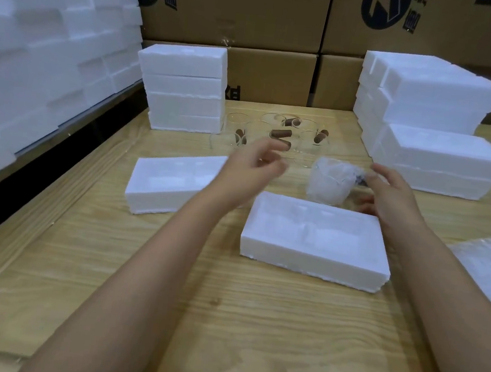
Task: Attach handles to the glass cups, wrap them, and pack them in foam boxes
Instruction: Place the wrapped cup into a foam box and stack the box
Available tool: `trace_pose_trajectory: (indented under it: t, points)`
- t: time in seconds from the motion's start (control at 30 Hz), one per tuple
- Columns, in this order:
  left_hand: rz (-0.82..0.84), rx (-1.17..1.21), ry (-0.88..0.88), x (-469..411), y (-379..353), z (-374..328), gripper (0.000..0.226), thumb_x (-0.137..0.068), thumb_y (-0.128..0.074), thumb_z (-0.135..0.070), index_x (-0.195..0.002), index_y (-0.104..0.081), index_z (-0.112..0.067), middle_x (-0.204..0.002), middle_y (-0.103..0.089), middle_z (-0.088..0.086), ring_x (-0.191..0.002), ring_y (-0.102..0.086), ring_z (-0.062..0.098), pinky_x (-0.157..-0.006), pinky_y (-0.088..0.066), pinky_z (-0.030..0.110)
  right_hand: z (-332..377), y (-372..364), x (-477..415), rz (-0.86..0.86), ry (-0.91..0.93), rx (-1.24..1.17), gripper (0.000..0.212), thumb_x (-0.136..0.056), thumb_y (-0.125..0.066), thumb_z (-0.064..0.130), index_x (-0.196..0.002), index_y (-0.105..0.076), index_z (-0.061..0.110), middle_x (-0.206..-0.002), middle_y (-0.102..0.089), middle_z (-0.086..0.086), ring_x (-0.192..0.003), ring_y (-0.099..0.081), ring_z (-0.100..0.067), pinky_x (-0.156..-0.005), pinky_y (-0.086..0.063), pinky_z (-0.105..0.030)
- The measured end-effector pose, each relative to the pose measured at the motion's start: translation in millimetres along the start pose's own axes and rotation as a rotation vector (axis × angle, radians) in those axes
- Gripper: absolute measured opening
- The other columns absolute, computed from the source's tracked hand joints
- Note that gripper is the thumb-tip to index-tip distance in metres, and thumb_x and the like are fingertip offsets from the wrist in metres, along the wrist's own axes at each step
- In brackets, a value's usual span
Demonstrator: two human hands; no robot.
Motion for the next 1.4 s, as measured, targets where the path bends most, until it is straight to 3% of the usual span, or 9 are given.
trace_pose_trajectory:
  t: [0.2,0.5,0.73,0.87,0.93,1.03,1.17,1.3,1.4]
  points:
    - [0.163,-0.027,0.137,-10,-36,16,0.042,-0.098,-0.052,-0.035,-0.137,-0.052,-0.020,-0.129,-0.060,-0.003,-0.124,-0.053,0.013,-0.105,-0.040,0.033,1,2,-6,0.014,0.074,-0.040,0.024,-0.087,-0.058,-0.005,-0.102,-0.064,0.013,-0.082,-0.064,-0.003,-0.056,-0.056,-0.012,-0.053,-0.048,-0.020]
    - [0.118,-0.023,0.128,-9,-34,18,0.037,-0.100,-0.047,-0.030,-0.136,-0.054,-0.025,-0.139,-0.054,-0.009,-0.129,-0.049,0.009,-0.112,-0.036,0.039,21,-3,9,0.102,0.140,-0.124,0.017,-0.083,-0.066,-0.004,-0.096,-0.066,0.006,-0.079,-0.065,-0.009,-0.054,-0.062,-0.008,-0.063,-0.053,-0.015]
    - [-0.021,0.206,-0.122,-5,-14,-11,0.037,-0.087,-0.071,-0.022,-0.122,-0.063,-0.031,-0.126,-0.057,-0.003,-0.100,-0.059,0.006,-0.092,-0.051,0.028,52,-13,23,0.197,0.196,-0.238,0.017,-0.088,-0.065,0.021,-0.085,-0.067,0.005,-0.061,-0.067,0.000,-0.054,-0.060,-0.008,-0.054,-0.049,-0.014]
    - [-0.044,0.332,-0.107,-6,-8,-13,0.029,-0.089,-0.067,-0.017,-0.118,-0.065,-0.021,-0.125,-0.060,0.004,-0.081,-0.064,0.005,-0.075,-0.054,0.022,57,-24,28,0.232,0.099,-0.233,0.026,-0.087,-0.066,0.031,-0.079,-0.062,0.007,-0.052,-0.062,0.001,-0.045,-0.054,-0.006,-0.044,-0.045,-0.012]
    - [-0.062,0.370,-0.071,-7,-5,-8,0.014,-0.094,-0.059,-0.017,-0.102,-0.070,-0.013,-0.116,-0.064,-0.005,-0.086,-0.065,0.012,-0.074,-0.057,0.028,53,-29,29,0.265,0.028,-0.208,0.027,-0.089,-0.064,0.031,-0.077,-0.059,0.007,-0.050,-0.060,0.002,-0.041,-0.052,-0.005,-0.041,-0.043,-0.012]
    - [-0.069,0.417,-0.020,-7,-3,2,0.024,-0.099,-0.051,-0.020,-0.089,-0.069,-0.006,-0.110,-0.064,0.007,-0.095,-0.063,0.023,-0.079,-0.059,0.038,46,-38,31,0.315,-0.050,-0.191,0.025,-0.090,-0.062,0.028,-0.075,-0.057,0.008,-0.047,-0.058,0.002,-0.038,-0.051,-0.004,-0.037,-0.041,-0.012]
    - [-0.065,0.461,-0.018,-5,-1,3,0.029,-0.100,-0.048,-0.016,-0.082,-0.070,-0.009,-0.113,-0.062,0.013,-0.096,-0.063,0.021,-0.074,-0.059,0.035,41,-44,33,0.339,-0.102,-0.201,0.024,-0.090,-0.062,0.026,-0.075,-0.056,0.007,-0.047,-0.058,0.001,-0.038,-0.051,-0.004,-0.037,-0.041,-0.012]
    - [-0.049,0.500,-0.026,-4,2,1,0.021,-0.099,-0.050,-0.016,-0.103,-0.071,-0.017,-0.118,-0.062,-0.002,-0.087,-0.062,0.007,-0.064,-0.059,0.032,46,-45,36,0.370,-0.068,-0.239,0.023,-0.089,-0.063,0.024,-0.076,-0.059,0.005,-0.052,-0.062,-0.002,-0.042,-0.055,-0.005,-0.042,-0.046,-0.012]
    - [-0.021,0.583,0.013,-5,0,2,0.026,-0.099,-0.051,-0.014,-0.118,-0.064,-0.023,-0.122,-0.060,0.001,-0.090,-0.061,0.012,-0.055,-0.056,0.030,53,-46,39,0.389,0.021,-0.273,0.019,-0.085,-0.065,0.021,-0.080,-0.059,0.005,-0.057,-0.066,-0.004,-0.048,-0.061,-0.008,-0.048,-0.049,-0.013]
Point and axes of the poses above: each hand's wrist, its own x-axis away from the middle knuckle, its own y-axis out of the back of the hand, z = x × y, the point moved 8 cm from there along -x, towards the middle knuckle
